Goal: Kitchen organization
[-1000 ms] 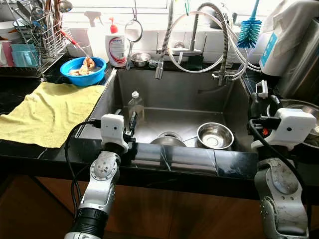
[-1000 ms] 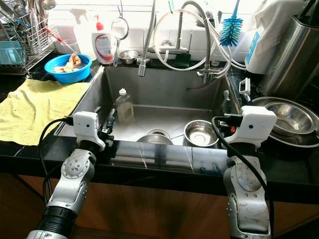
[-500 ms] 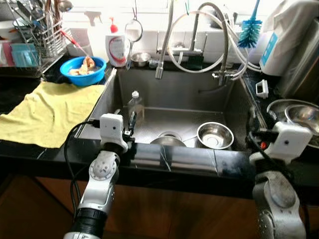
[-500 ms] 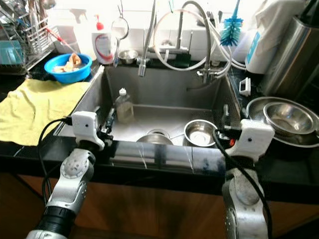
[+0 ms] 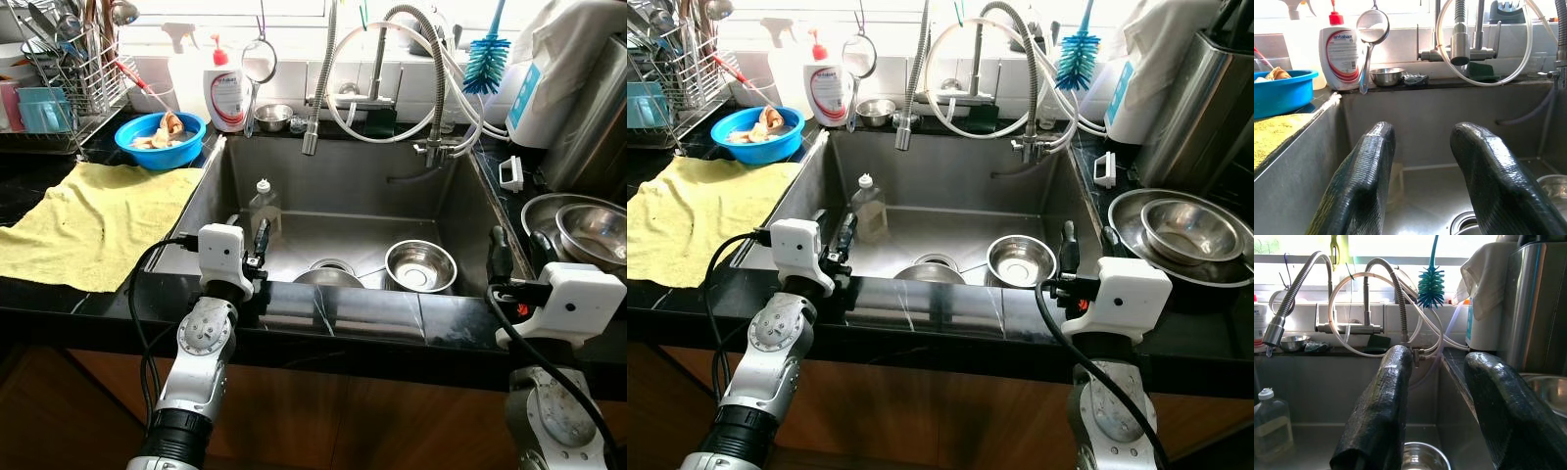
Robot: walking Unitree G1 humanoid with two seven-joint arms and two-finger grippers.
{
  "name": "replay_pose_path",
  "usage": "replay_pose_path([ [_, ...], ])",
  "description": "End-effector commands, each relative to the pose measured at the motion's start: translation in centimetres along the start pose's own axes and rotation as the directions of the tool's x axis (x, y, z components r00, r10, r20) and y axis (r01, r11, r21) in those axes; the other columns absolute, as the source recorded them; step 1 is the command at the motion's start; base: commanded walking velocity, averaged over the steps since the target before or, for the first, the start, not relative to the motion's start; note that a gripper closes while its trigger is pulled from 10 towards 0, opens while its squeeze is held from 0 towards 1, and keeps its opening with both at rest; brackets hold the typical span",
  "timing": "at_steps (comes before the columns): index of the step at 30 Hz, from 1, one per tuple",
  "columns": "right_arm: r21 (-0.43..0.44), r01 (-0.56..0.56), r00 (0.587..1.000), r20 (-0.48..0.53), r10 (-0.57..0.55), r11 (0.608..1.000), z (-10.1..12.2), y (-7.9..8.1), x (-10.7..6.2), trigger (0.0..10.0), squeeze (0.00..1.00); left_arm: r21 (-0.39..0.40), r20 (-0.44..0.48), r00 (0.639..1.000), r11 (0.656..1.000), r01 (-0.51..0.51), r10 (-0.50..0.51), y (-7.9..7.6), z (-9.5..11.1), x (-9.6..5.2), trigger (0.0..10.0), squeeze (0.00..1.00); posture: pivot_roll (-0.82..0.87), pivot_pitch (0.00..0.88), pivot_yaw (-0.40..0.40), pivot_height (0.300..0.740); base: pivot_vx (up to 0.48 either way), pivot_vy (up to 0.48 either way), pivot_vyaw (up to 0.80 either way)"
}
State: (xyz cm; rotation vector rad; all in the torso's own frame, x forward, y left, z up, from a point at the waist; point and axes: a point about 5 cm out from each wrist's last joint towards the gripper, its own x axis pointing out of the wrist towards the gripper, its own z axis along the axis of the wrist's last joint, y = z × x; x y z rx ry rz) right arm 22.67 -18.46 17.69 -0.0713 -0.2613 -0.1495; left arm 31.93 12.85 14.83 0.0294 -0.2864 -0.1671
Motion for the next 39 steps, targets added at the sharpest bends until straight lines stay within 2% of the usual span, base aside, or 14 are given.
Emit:
replay_pose_path([
  [1, 0.001, -0.004, 1.0, 0.014, 0.004, 1.0, 0.5, 0.2, 0.1, 10.0, 0.0, 0.014, 0.014, 1.0, 1.0, 0.004, -0.004, 0.4, 0.4, 0.1, 10.0, 0.0, -0.16, 0.0, 0.002, 0.74, 0.0, 0.0, 0.0],
  [5, -0.009, 0.003, 1.0, 0.015, -0.003, 1.0, 0.5, 0.0, 0.3, 10.0, 0.0, 0.024, 0.017, 1.0, 1.0, -0.014, 0.013, 0.9, 0.5, 0.2, 10.0, 0.0, -0.16, 0.0, 0.003, 0.74, 0.0, 0.0, 0.0],
  [7, -0.012, 0.017, 0.999, 0.028, -0.016, 1.0, 0.9, -0.2, 0.5, 10.0, 0.0, 0.029, 0.014, 1.0, 1.0, 0.011, -0.012, 0.1, 0.4, 0.3, 10.0, 0.0, -0.17, 0.0, 0.007, 0.74, 0.0, 0.0, 0.0],
  [11, -0.01, 0.018, 0.999, 0.037, -0.017, 1.0, 1.1, -0.2, 0.6, 10.0, 0.0, 0.019, 0.014, 1.0, 1.0, 0.023, -0.023, -0.5, 0.4, 0.3, 10.0, 0.0, -0.17, 0.0, 0.011, 0.74, 0.0, -0.19, 0.0],
  [16, -0.004, 0.02, 0.999, 0.042, -0.019, 1.0, 1.2, -0.2, 0.6, 10.0, 0.0, 0.018, 0.01, 1.0, 1.0, 0.023, -0.024, -0.5, 0.3, 0.3, 10.0, 0.0, -0.17, 0.0, 0.011, 0.74, 0.0, -0.367, 0.0],
  [24, 0.006, 0.014, 0.999, 0.038, -0.015, 1.0, 1.3, 0.1, 0.9, 10.0, 0.0, 0.01, 0.008, 1.0, 1.0, 0.015, -0.015, -0.3, 0.2, 0.2, 10.0, 0.0, -0.17, 0.0, 0.005, 0.74, 0.0, 0.0, 0.0],
  [27, 0.034, 0.016, 1.0, 0.025, -0.017, 0.999, 1.2, 0.2, 0.9, 10.0, 0.0, 0.008, 0.005, 1.0, 1.0, 0.011, -0.011, -0.2, 0.1, 0.1, 10.0, 0.0, -0.17, 0.0, 0.003, 0.74, 0.0, 0.0, -0.76],
  [39, 0.03, 0.012, 1.0, 0.018, -0.012, 0.999, 1.2, 0.7, 1.1, 10.0, 0.0, 0.009, 0.003, 1.0, 1.0, 0.002, -0.002, -0.1, 0.1, 0.2, 10.0, 0.0, -0.17, 0.0, 0.002, 0.74, 0.0, 0.0, -0.73],
])
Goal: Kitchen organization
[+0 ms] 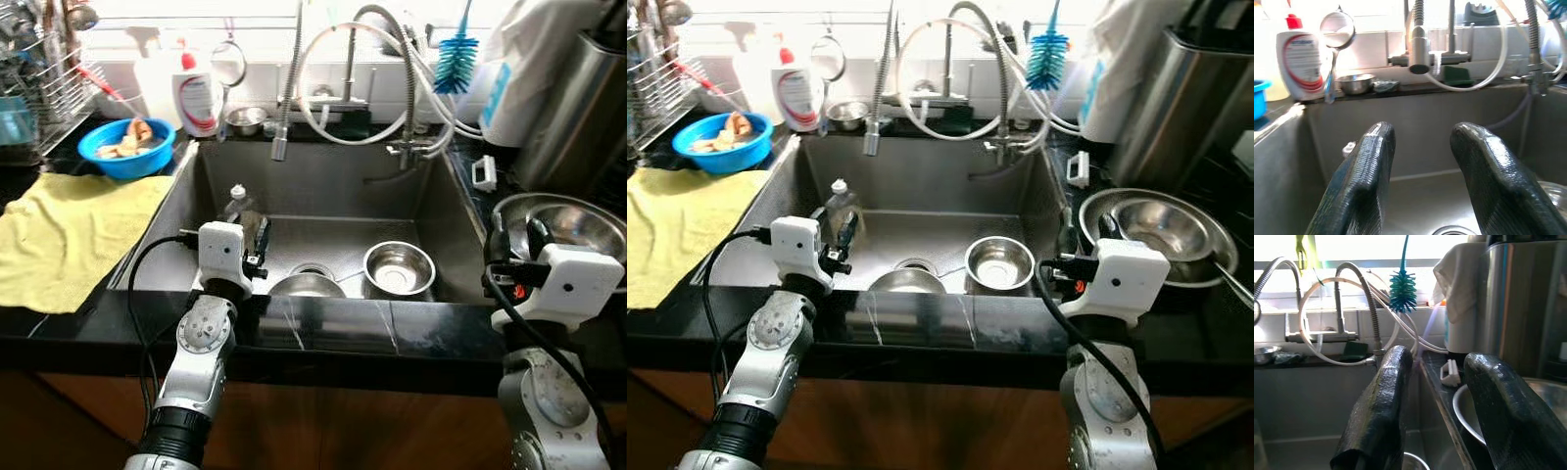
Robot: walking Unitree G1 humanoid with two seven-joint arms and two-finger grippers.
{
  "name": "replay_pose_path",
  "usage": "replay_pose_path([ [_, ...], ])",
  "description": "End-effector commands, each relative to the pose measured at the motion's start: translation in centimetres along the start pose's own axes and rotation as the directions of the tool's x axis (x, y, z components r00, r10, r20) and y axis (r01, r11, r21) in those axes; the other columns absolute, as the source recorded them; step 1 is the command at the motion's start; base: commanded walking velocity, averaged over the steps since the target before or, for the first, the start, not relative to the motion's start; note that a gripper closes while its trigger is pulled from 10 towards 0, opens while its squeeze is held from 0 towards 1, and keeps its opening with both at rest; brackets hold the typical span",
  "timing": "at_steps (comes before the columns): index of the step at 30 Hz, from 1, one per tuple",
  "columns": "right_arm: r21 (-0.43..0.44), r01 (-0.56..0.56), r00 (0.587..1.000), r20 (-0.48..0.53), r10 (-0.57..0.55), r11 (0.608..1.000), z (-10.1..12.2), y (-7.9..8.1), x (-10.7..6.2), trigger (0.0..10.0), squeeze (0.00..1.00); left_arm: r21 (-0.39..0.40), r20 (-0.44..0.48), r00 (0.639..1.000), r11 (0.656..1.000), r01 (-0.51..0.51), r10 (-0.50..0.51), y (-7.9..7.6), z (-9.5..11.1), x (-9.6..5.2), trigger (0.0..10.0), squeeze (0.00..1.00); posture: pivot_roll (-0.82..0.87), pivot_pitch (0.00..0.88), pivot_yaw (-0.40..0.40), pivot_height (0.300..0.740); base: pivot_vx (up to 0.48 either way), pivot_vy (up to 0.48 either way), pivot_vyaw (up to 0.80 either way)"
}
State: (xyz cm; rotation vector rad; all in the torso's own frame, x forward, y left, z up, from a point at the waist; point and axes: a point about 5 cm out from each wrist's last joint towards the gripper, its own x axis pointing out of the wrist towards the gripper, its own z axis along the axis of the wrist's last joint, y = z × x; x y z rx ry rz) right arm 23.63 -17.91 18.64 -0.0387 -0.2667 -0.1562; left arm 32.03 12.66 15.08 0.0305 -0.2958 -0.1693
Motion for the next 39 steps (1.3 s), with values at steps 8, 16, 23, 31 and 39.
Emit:
replay_pose_path([
  [8, -0.005, -0.006, 1.0, 0.012, 0.006, 1.0, 0.5, 0.3, 0.1, 10.0, 0.0, 0.008, -0.005, 1.0, 1.0, -0.004, 0.004, 0.1, 0.0, 0.0, 10.0, 0.0, -0.17, 0.0, 0.001, 0.74, 0.0, 0.0, -0.73],
  [16, -0.004, -0.018, 1.0, 0.016, 0.018, 1.0, 0.7, 0.5, 0.3, 10.0, 0.0, 0.014, 0.0, 1.0, 1.0, -0.008, 0.008, 0.2, 0.1, 0.1, 10.0, 0.0, -0.17, 0.0, -0.001, 0.74, 0.0, 0.0, -0.73],
  [23, -0.033, -0.038, 0.998, 0.049, 0.04, 0.999, 1.0, 0.8, 0.2, 10.0, 0.0, 0.035, 0.012, 1.0, 0.999, -0.025, 0.024, 0.4, 0.4, 0.2, 10.0, 0.0, -0.17, 0.0, -0.003, 0.74, 0.0, -0.123, -0.41],
  [31, -0.045, -0.048, 0.995, 0.082, 0.051, 0.998, 1.6, 0.9, 0.6, 10.0, 0.0, 0.045, 0.074, 0.994, 0.996, -0.078, 0.074, 1.4, 2.0, 0.5, 10.0, 0.0, -0.17, 0.0, -0.008, 0.74, 0.0, -0.283, 0.0],
  [39, -0.05, -0.048, 0.995, 0.079, 0.052, 0.998, 1.4, 0.9, 0.4, 10.0, 0.0, 0.056, 0.095, 0.993, 0.995, -0.082, 0.077, 1.5, 2.5, -0.1, 10.0, 0.0, -0.16, 0.0, -0.01, 0.74, 0.0, -0.197, 0.0],
])
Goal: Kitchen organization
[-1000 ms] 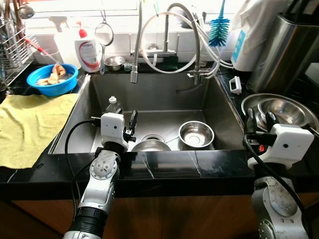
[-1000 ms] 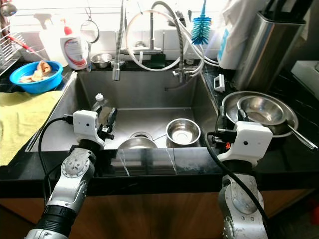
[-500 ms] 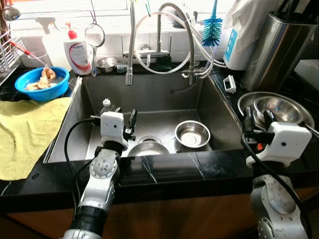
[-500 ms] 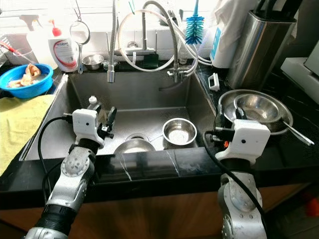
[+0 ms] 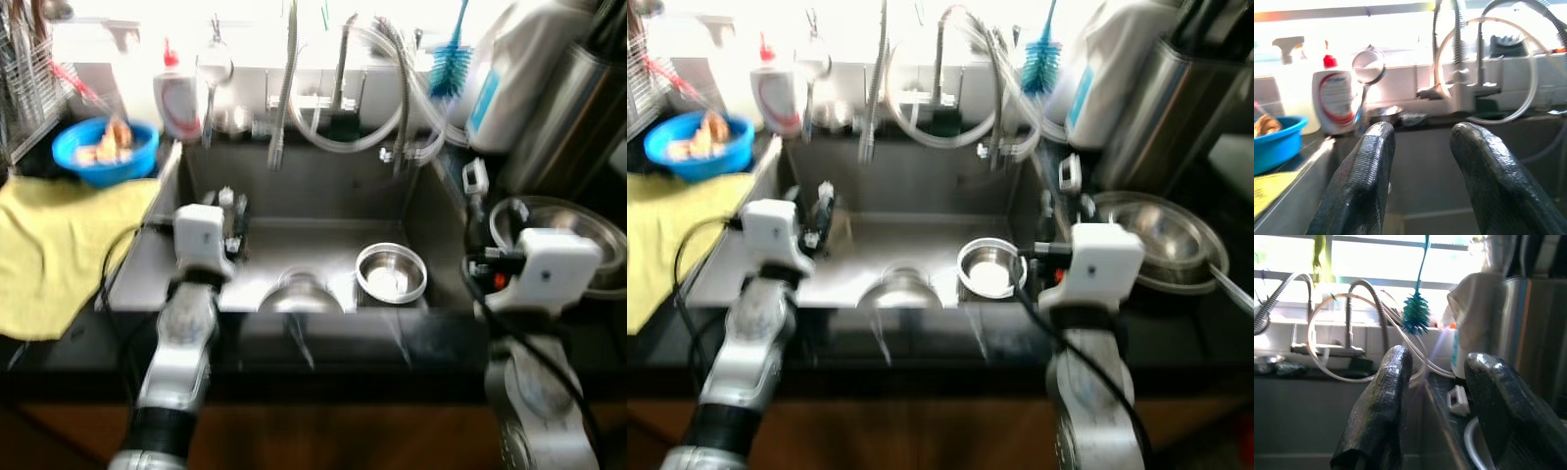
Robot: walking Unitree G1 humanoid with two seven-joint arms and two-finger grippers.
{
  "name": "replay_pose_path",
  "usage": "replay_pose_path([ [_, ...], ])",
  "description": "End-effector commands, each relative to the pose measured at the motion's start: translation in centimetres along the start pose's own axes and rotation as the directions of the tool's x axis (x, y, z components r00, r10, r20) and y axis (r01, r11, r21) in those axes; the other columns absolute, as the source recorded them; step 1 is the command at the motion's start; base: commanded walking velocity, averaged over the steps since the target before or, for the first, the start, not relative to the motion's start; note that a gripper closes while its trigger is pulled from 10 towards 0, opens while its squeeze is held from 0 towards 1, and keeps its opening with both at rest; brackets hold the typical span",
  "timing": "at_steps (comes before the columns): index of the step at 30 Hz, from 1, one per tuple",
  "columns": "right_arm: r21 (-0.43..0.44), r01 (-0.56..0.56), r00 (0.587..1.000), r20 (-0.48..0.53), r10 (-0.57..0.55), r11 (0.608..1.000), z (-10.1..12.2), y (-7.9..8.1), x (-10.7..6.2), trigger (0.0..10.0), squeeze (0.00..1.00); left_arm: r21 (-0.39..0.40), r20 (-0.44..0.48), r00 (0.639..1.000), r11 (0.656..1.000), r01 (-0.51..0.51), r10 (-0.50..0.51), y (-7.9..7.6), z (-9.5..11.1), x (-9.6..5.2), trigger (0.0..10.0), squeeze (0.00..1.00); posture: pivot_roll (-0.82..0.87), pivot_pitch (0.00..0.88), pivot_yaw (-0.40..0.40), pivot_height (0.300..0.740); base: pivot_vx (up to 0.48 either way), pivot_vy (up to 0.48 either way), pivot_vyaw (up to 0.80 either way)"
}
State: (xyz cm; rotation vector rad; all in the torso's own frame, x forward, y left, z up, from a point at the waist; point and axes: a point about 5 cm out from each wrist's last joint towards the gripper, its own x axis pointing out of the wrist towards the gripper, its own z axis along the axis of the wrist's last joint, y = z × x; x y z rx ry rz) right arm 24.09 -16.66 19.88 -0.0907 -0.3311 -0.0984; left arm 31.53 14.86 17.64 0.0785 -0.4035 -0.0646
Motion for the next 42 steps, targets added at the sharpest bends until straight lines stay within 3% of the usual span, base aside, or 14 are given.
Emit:
replay_pose_path([
  [1, -0.012, 0.009, 1.0, 0.012, -0.009, 1.0, 0.3, -0.3, -0.1, 10.0, 0.0, -0.014, -0.016, 1.0, 1.0, 0.014, -0.014, -0.7, -0.2, -0.2, 10.0, 0.0, -0.17, 0.0, -0.011, 0.74, 0.0, 0.0, 0.0],
  [11, -0.021, 0.014, 1.0, 0.012, -0.014, 1.0, 0.3, -0.3, -0.2, 10.0, 0.0, -0.02, -0.028, 1.0, 1.0, 0.012, -0.013, -0.8, -0.3, -0.4, 10.0, 0.0, -0.17, 0.0, -0.01, 0.74, 0.0, 0.0, 0.0],
  [15, -0.043, 0.088, 0.995, -0.032, -0.089, 0.995, -0.2, -1.1, -0.8, 10.0, 0.0, -0.02, -0.03, 0.999, 1.0, 0.017, -0.017, -0.8, -0.4, -0.4, 10.0, 0.0, -0.17, 0.0, -0.01, 0.74, 0.0, 0.0, 0.0],
  [18, -0.044, 0.183, 0.98, -0.073, -0.185, 0.982, -0.8, -3.0, -1.9, 10.0, 0.0, -0.021, -0.035, 0.999, 1.0, 0.019, -0.019, -0.9, -0.5, -0.4, 10.0, 0.0, -0.17, 0.0, -0.007, 0.74, 0.0, 0.0, 0.0],
  [22, -0.087, 0.362, 0.921, -0.116, -0.371, 0.928, -1.5, -6.5, -2.9, 10.0, 0.0, -0.03, -0.044, 0.998, 0.999, 0.033, -0.035, -1.3, -0.7, -0.4, 10.0, 0.0, -0.18, 0.0, -0.001, 0.74, 0.0, 0.0, 0.0],
  [23, -0.087, 0.362, 0.921, -0.116, -0.371, 0.928, -1.5, -6.5, -2.9, 10.0, 0.0, -0.03, -0.044, 0.998, 0.999, 0.033, -0.035, -1.3, -0.7, -0.4, 10.0, 0.0, -0.18, 0.0, -0.001, 0.74, 0.0, 0.0, 0.0],
  [24, -0.086, 0.434, 0.888, -0.126, -0.442, 0.897, -1.6, -7.6, -3.1, 10.0, 0.0, -0.033, -0.045, 0.998, 0.999, 0.039, -0.04, -1.4, -0.8, -0.4, 10.0, 0.0, -0.19, 0.0, 0.002, 0.74, 0.0, 0.0, 0.0],
  [25, -0.052, 0.482, 0.866, -0.125, -0.484, 0.875, -1.5, -8.2, -3.1, 10.0, 0.0, -0.036, -0.047, 0.998, 0.998, 0.042, -0.044, -1.6, -0.8, -0.4, 10.0, 0.0, -0.19, 0.0, 0.003, 0.74, 0.0, 0.0, 0.0],
  [27, -0.034, 0.498, 0.857, -0.128, -0.498, 0.866, -1.5, -8.3, -3.2, 10.0, 0.0, -0.037, -0.047, 0.998, 0.998, 0.044, -0.046, -1.6, -0.9, -0.4, 10.0, 0.0, -0.18, 0.0, 0.003, 0.74, 0.0, 0.0, 0.0],
  [35, 0.048, 0.509, 0.852, -0.171, -0.495, 0.859, -2.1, -6.9, -3.4, 10.0, 0.0, -0.037, -0.049, 0.998, 0.998, 0.043, -0.045, -1.5, -0.9, -0.4, 10.0, 0.0, -0.17, 0.0, 0.002, 0.74, 0.0, 0.0, 0.0],
  [38, 0.17, 0.568, 0.819, -0.217, -0.531, 0.805, -2.5, -7.2, -3.5, 10.0, 0.0, -0.034, -0.054, 0.998, 0.998, 0.043, -0.044, -1.4, -1.0, -0.5, 10.0, 0.0, -0.17, 0.0, 0.003, 0.74, 0.0, 0.0, 0.0],
  [41, 0.239, 0.62, 0.784, -0.234, -0.575, 0.748, -2.6, -8.1, -3.6, 10.0, 0.0, -0.033, -0.055, 0.998, 0.999, 0.042, -0.044, -1.4, -1.0, -0.5, 10.0, 0.0, -0.17, 0.0, 0.002, 0.74, 0.0, 0.0, 0.0],
  [42, 0.239, 0.62, 0.784, -0.234, -0.575, 0.748, -2.6, -8.1, -3.6, 10.0, 0.0, -0.033, -0.055, 0.998, 0.999, 0.042, -0.044, -1.4, -1.0, -0.5, 10.0, 0.0, -0.17, 0.0, 0.002, 0.74, 0.0, 0.0, 0.0],
])
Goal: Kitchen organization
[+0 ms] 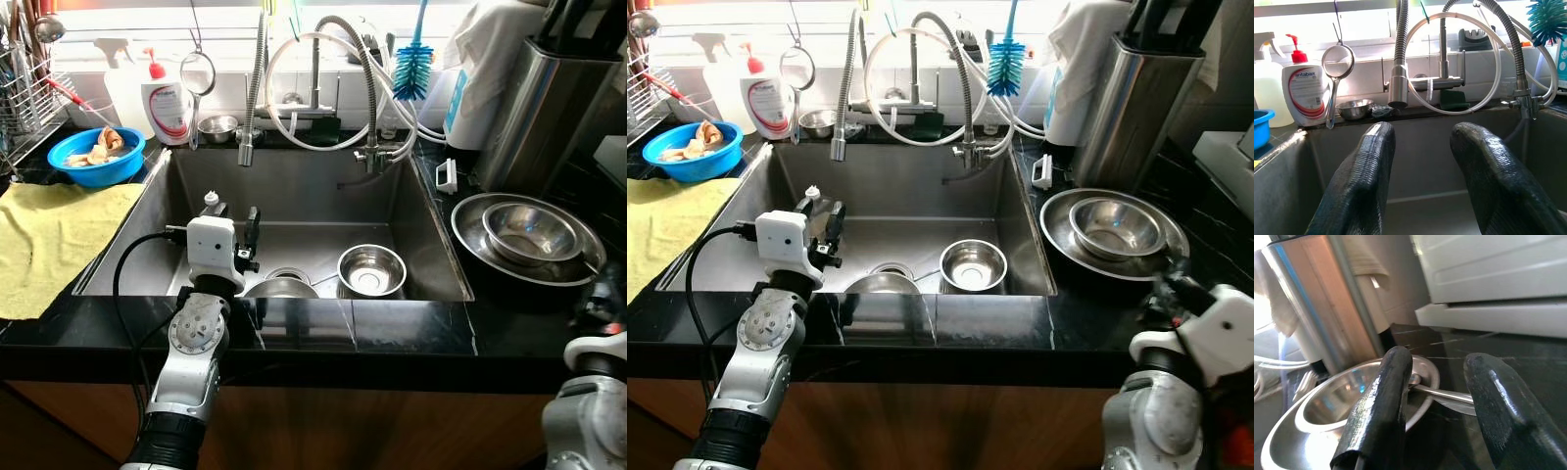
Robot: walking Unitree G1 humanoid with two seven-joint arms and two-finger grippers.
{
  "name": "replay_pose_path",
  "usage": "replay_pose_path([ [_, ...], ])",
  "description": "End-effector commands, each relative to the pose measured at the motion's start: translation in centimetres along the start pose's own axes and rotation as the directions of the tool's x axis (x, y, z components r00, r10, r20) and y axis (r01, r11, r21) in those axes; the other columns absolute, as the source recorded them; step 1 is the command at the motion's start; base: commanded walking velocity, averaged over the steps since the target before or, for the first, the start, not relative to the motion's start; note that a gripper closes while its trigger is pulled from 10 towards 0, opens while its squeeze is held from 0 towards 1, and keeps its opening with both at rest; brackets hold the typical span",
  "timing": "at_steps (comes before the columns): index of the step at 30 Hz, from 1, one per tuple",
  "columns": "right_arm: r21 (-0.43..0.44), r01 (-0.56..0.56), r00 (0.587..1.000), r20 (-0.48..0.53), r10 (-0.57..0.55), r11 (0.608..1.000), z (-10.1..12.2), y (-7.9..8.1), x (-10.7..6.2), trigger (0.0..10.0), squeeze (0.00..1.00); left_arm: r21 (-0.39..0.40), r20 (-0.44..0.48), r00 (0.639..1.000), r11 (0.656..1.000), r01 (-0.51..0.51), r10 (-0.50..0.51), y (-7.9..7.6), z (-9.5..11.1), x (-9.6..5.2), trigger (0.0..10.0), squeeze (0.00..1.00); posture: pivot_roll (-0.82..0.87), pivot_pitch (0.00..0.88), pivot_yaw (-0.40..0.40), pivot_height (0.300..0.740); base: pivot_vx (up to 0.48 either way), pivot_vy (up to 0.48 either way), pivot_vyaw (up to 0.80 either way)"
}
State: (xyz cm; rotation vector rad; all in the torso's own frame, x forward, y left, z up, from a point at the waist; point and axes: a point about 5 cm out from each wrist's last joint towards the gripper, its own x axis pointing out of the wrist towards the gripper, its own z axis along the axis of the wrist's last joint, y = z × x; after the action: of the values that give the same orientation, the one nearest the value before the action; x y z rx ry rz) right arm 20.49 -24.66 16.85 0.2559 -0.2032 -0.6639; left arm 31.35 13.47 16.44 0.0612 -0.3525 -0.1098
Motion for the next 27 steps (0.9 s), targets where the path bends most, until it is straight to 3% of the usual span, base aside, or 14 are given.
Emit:
replay_pose_path([
  [1, 0.09, 0.054, 0.999, -0.015, -0.052, 0.994, 0.0, -0.1, 0.1, 10.0, 0.0, -0.005, -0.008, 1.0, 1.0, 0.001, -0.001, 0.1, -0.1, 0.0, 10.0, 0.0, -0.17, 0.0, 0.002, 0.74, 0.0, 0.0, 0.0],
  [3, 0.077, 0.062, 0.998, -0.01, -0.062, 0.995, 0.1, -0.5, 0.2, 10.0, 0.0, -0.005, -0.009, 1.0, 1.0, 0.001, -0.001, 0.1, -0.1, 0.1, 10.0, 0.0, -0.17, 0.0, 0.002, 0.74, 0.0, 0.0, 0.0],
  [6, -0.024, 0.021, 0.999, 0.027, -0.02, 0.999, 0.6, -0.7, 0.2, 10.0, 0.0, -0.006, -0.01, 1.0, 1.0, 0.001, -0.001, 0.0, -0.1, 0.1, 10.0, 0.0, -0.18, 0.0, 0.003, 0.74, 0.0, 0.0, 0.0],
  [7, -0.106, -0.012, 0.999, 0.037, 0.016, 0.994, 0.8, -0.7, 0.2, 10.0, 0.0, -0.007, -0.011, 1.0, 1.0, 0.002, -0.002, 0.0, -0.1, 0.1, 10.0, 0.0, -0.18, 0.0, 0.003, 0.74, 0.0, 0.0, 0.0],
  [9, -0.181, -0.045, 0.997, 0.047, 0.054, 0.982, 1.0, -0.7, 0.1, 10.0, 0.0, -0.007, -0.01, 1.0, 1.0, 0.003, -0.003, 0.0, -0.1, 0.1, 10.0, 0.0, -0.18, 0.0, 0.004, 0.74, 0.0, 0.0, 0.0],
  [13, -0.431, -0.143, 0.976, 0.087, 0.199, 0.891, 2.2, -1.2, 0.4, 10.0, 0.0, -0.009, -0.011, 1.0, 1.0, 0.005, -0.005, 0.0, -0.2, 0.2, 10.0, 0.0, -0.18, 0.0, 0.006, 0.74, 0.0, 0.0, 0.0],
  [20, -0.567, -0.129, 0.975, 0.077, 0.209, 0.814, 2.2, -2.1, 0.7, 10.0, 0.0, -0.014, -0.01, 1.0, 1.0, 0.008, -0.008, -0.2, -0.2, 0.2, 10.0, 0.0, -0.19, 0.0, 0.006, 0.74, 0.0, 0.0, 0.0],
  [22, -0.458, -0.08, 0.987, 0.089, 0.135, 0.886, 2.1, -2.4, 0.5, 10.0, 0.0, -0.013, -0.01, 1.0, 1.0, 0.009, -0.01, -0.2, -0.2, 0.2, 10.0, 0.0, -0.18, 0.0, 0.007, 0.74, 0.0, 0.0, 0.0],
  [23, -0.282, -0.022, 0.995, 0.083, 0.047, 0.959, 2.0, -2.6, 0.4, 10.0, 0.0, -0.012, -0.01, 1.0, 1.0, 0.01, -0.01, -0.2, -0.2, 0.2, 10.0, 0.0, -0.18, 0.0, 0.008, 0.74, 0.0, 0.0, 0.0],
  [24, -0.195, 0.003, 0.998, 0.068, 0.01, 0.981, 1.8, -2.6, 0.4, 10.0, 0.0, -0.012, -0.009, 1.0, 1.0, 0.01, -0.01, -0.2, -0.1, 0.2, 10.0, 0.0, -0.18, 0.0, 0.008, 0.74, 0.0, 0.0, 0.0],
  [25, -0.052, 0.055, 0.998, 0.025, -0.054, 0.997, 1.2, -2.8, 0.3, 10.0, 0.0, -0.012, -0.009, 1.0, 1.0, 0.01, -0.011, -0.2, -0.1, 0.2, 10.0, 0.0, -0.18, 0.0, 0.009, 0.74, 0.0, 0.0, 0.0],
  [26, 0.029, 0.084, 0.996, -0.002, -0.084, 0.996, 0.7, -2.8, 0.3, 10.0, 0.0, -0.011, -0.009, 1.0, 1.0, 0.011, -0.012, -0.2, -0.1, 0.2, 10.0, 0.0, -0.18, 0.0, 0.009, 0.74, 0.0, 0.0, 0.0],
  [27, 0.029, 0.084, 0.996, -0.002, -0.084, 0.996, 0.7, -2.8, 0.3, 10.0, 0.0, -0.011, -0.009, 1.0, 1.0, 0.011, -0.012, -0.2, -0.1, 0.2, 10.0, 0.0, -0.18, 0.0, 0.009, 0.74, 0.0, 0.0, 0.0],
])
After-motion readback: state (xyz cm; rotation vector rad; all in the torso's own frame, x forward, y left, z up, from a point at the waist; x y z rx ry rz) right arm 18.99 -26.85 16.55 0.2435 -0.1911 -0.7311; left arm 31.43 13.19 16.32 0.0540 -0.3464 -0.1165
